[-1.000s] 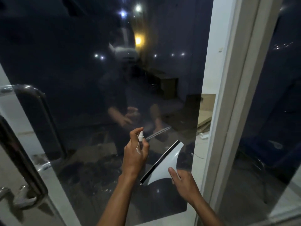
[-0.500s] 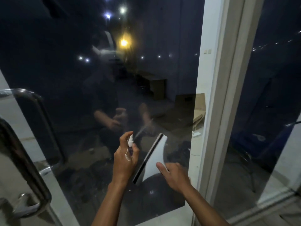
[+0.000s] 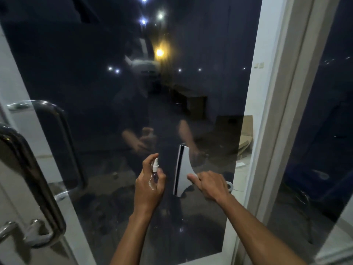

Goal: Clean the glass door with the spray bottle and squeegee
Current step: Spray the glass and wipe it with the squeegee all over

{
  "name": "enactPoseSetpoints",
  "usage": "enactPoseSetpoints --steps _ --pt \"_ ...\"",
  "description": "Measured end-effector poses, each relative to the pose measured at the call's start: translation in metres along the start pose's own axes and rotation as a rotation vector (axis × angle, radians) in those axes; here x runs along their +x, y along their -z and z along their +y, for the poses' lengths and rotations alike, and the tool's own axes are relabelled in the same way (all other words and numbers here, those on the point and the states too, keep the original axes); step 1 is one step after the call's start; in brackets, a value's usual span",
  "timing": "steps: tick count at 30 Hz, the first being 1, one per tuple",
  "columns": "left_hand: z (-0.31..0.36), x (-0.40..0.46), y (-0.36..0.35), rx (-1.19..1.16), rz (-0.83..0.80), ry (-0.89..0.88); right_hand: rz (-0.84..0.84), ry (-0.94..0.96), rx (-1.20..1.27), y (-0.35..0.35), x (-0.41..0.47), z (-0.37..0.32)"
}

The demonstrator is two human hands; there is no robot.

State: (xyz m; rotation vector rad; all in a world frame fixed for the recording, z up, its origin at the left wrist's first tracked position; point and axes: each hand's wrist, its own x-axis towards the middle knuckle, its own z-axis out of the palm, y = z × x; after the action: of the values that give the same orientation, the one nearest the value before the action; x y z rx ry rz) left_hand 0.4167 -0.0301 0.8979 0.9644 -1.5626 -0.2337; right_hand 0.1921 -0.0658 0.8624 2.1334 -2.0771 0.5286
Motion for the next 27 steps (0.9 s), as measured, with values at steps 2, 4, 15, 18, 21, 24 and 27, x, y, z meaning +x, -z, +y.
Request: enactPoseSetpoints --steps 2,4,15,18,21,24,27 --pt "0.001 0.0 -0.01 0.006 0.011 0.015 -0.002 -0.06 -0.012 -0.005 -0.003 0.027" --pt "0.002 -0.001 -0.016 0.003 0.011 0.03 0.015 -0.104 -0.024 -0.006 -0.006 0.048" --pt "0.02 -0.007 -0.056 0.041 0.019 0.034 0.002 -0.178 -0.085 -0.002 -0.017 0.134" --pt "0.023 -0.008 -0.061 0.034 0.04 0.039 0.017 -0.202 -0.082 -0.003 -0.028 0.154" --pt "0.031 -0.01 -0.075 0.022 0.033 0.037 0.054 -0.182 0.045 0.001 -0.03 0.152" --pt "0.037 -0.01 -0.086 0.015 0.029 0.017 0.161 -0.183 0.292 0.017 -0.018 0.132" --pt "0.045 -0.008 -0.096 0.018 0.027 0.011 0.222 -0.259 0.641 0.03 -0.002 0.112"
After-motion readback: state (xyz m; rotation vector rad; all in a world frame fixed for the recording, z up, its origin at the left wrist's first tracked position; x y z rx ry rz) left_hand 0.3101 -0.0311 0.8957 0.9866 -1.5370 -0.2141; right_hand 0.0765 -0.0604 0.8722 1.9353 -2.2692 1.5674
